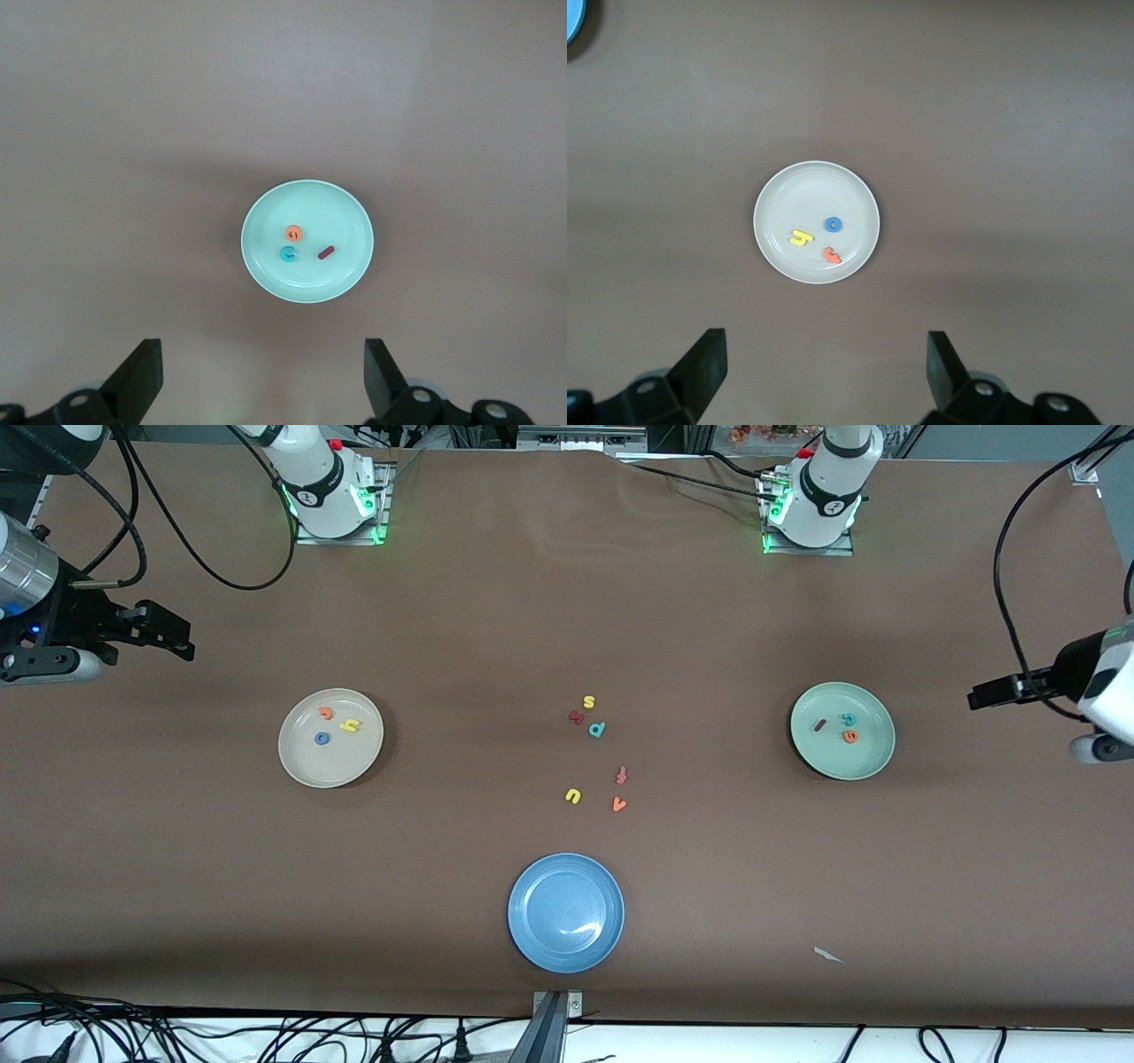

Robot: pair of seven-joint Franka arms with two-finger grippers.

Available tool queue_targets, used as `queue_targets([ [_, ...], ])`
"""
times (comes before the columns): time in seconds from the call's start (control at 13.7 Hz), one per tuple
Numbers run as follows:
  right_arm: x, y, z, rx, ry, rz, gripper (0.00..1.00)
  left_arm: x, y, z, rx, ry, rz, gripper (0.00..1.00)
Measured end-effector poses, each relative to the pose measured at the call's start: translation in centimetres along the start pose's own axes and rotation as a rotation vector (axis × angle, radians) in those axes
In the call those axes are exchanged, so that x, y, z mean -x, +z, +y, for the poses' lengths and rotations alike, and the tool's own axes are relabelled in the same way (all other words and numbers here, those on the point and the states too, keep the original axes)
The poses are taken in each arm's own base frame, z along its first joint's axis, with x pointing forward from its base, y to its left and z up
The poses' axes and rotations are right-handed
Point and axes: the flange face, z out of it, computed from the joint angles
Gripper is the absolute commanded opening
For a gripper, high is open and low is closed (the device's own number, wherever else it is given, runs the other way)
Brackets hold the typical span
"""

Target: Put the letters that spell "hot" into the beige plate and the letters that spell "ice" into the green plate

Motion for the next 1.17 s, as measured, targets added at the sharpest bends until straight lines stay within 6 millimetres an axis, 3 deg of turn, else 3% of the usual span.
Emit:
queue_targets([
  [0.29, 0.0, 0.0, 0.0, 0.000, 0.000, -0.001, 1.00, 2.4, -3.4, 0.5, 0.004, 0.009, 0.054, 0.99],
  [1.17, 0.0, 0.0, 0.0, 0.000, 0.000, -0.001, 1.00, 4.4, -5.2, -1.1, 0.071, 0.051, 0.074, 0.99],
])
